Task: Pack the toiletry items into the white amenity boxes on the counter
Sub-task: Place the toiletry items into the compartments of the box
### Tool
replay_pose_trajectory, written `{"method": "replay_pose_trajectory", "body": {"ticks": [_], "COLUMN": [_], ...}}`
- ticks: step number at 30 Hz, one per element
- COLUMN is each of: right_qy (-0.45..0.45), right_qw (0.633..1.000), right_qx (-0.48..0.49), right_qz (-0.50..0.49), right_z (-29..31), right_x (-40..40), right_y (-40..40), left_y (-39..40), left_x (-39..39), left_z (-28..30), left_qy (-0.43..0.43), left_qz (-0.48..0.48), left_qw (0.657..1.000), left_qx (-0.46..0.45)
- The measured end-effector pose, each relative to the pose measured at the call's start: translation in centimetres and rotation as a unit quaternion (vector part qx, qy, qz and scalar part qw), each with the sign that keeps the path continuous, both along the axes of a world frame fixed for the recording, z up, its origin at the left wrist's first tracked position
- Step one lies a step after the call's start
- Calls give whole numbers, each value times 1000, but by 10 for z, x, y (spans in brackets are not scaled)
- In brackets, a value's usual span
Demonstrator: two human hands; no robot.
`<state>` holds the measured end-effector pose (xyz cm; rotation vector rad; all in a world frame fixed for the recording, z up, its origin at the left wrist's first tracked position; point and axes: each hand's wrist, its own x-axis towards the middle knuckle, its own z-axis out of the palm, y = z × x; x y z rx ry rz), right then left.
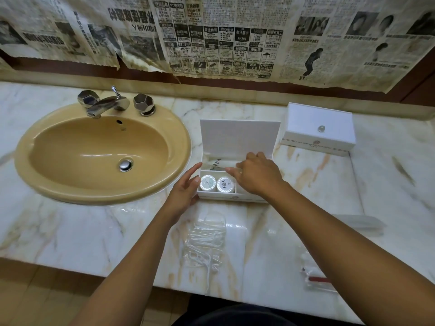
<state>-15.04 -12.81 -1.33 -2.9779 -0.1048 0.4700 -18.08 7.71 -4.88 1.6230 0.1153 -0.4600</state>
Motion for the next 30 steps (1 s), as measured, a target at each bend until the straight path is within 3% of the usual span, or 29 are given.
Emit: {"method": "replay_pose_trajectory", "body": {"ticks": [17, 25, 30], "right_qy": [73, -106, -58], "right_qw": [993, 994, 998], "right_qx": [94, 9, 25], "right_qz": [20, 14, 17], "right_z": [-20, -11, -16], "right_x": [8, -7, -9], "right_y": [-16, 6, 14], "left_y": [-1, 0, -1], "left_x": [0, 1, 0], "left_z": [-3, -4, -5], "left_qy": [4, 4, 6], "left_qz": [8, 9, 8], "left_qw": [1000, 1000, 1000], "left_qx": [-1, 0, -3]}}
